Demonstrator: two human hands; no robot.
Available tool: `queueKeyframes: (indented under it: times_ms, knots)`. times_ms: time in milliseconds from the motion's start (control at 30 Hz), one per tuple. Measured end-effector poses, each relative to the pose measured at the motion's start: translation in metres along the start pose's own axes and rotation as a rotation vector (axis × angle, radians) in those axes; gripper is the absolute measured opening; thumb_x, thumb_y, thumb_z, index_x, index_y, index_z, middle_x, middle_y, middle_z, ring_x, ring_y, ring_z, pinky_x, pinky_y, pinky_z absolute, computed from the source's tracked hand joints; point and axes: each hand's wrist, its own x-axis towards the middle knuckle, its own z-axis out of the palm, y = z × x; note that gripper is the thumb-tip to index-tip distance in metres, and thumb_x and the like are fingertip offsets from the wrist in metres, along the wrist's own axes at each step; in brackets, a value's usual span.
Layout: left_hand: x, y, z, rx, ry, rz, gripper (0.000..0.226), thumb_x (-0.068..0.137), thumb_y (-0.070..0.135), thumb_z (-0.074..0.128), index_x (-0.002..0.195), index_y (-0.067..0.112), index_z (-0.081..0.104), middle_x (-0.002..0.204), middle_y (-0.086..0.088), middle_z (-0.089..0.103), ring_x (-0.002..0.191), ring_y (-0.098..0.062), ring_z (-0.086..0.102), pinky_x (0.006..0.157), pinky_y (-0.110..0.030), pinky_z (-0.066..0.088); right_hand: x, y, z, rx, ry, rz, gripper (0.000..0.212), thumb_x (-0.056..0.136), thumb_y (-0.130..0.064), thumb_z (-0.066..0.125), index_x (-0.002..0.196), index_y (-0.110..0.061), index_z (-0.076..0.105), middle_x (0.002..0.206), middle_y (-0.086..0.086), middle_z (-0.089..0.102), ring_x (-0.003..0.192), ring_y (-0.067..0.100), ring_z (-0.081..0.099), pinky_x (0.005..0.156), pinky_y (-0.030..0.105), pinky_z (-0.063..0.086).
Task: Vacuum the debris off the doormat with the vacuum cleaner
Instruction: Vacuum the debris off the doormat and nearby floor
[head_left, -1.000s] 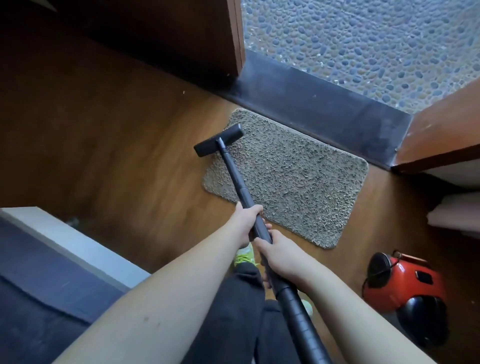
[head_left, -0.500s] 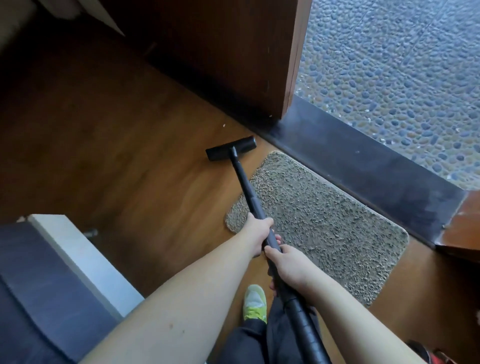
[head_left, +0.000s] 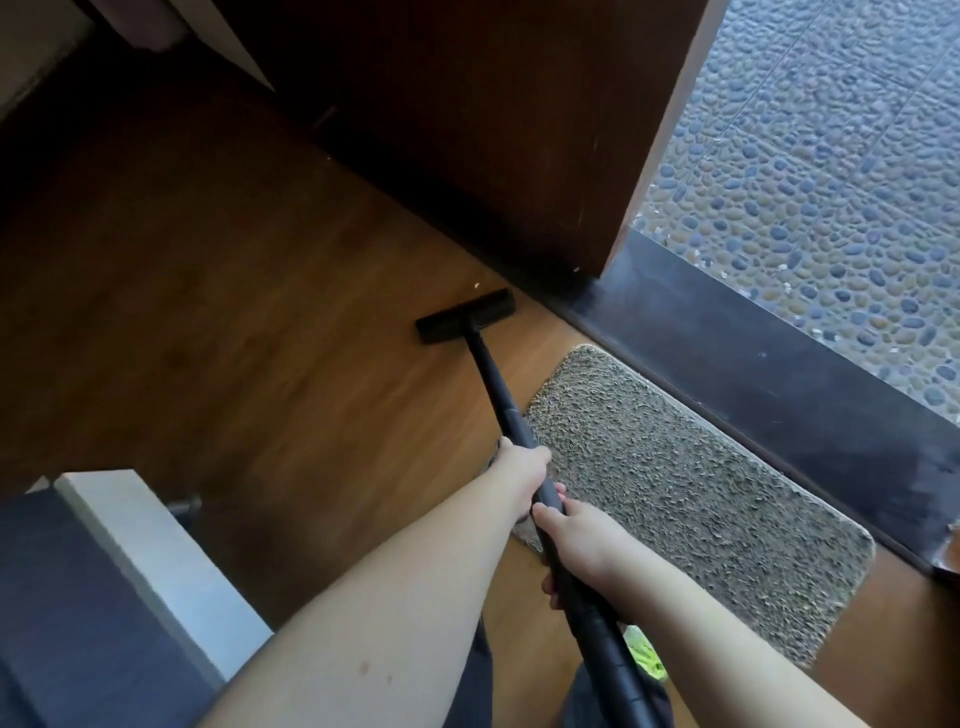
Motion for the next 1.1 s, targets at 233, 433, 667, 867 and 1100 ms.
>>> queueKeyframes:
  times_ms: [233, 433, 667, 867, 1100]
  knots:
    - [0.023, 0.036, -0.055, 0.074, 0.002, 0.0, 0.046, 0.097, 0.014, 0.051, 0.136, 0.018, 0.028, 0.111, -0.023, 0.058, 0.052, -0.024, 0.059, 0.046, -0.03, 0.051, 0.028, -0.039, 0.052, 0.102, 0.024, -0.003, 0.018, 0.097, -0.026, 0.043, 0.103, -0.011, 0.05, 0.084, 0.015, 0.047, 0.045, 0.023, 0.055, 0.045, 0.029, 0.049]
    - [0.028, 0.053, -0.077, 0.205, 0.032, 0.021, 0.046, 0.088, 0.02, 0.056, 0.127, 0.02, 0.032, 0.114, -0.022, 0.058, 0.076, -0.033, 0.069, 0.079, -0.049, 0.06, 0.04, -0.052, 0.076, 0.23, 0.017, -0.003, 0.018, 0.101, -0.027, 0.043, 0.112, -0.014, 0.047, 0.077, 0.012, 0.046, 0.046, 0.022, 0.053, 0.043, 0.028, 0.048]
    - [0.005, 0.036, -0.074, 0.261, -0.012, 0.058, 0.06, 0.082, 0.024, 0.057, 0.135, 0.023, 0.028, 0.111, -0.021, 0.061, 0.084, -0.035, 0.071, 0.079, -0.05, 0.06, 0.028, -0.028, 0.085, 0.25, 0.077, -0.038, 0.022, 0.101, -0.028, 0.042, 0.116, -0.013, 0.047, 0.072, 0.013, 0.05, 0.041, 0.022, 0.053, 0.043, 0.029, 0.047]
    - [-0.019, 0.006, -0.044, 0.378, -0.07, 0.118, 0.079, 0.076, 0.033, 0.058, 0.146, 0.029, 0.024, 0.126, -0.014, 0.055, 0.082, -0.032, 0.072, 0.069, -0.043, 0.061, 0.003, 0.01, 0.073, 0.329, 0.134, -0.022, 0.044, 0.102, -0.028, 0.043, 0.141, -0.009, 0.036, 0.076, 0.015, 0.052, 0.039, 0.024, 0.055, 0.039, 0.029, 0.047]
    - [-0.028, 0.022, -0.005, 0.444, -0.085, 0.152, 0.066, 0.082, 0.022, 0.057, 0.142, 0.021, 0.029, 0.114, -0.016, 0.053, 0.073, -0.035, 0.072, 0.067, -0.052, 0.061, 0.0, 0.012, 0.042, 0.482, 0.169, -0.039, 0.039, 0.102, -0.029, 0.044, 0.136, -0.009, 0.041, 0.071, 0.015, 0.05, 0.037, 0.024, 0.053, 0.038, 0.026, 0.045]
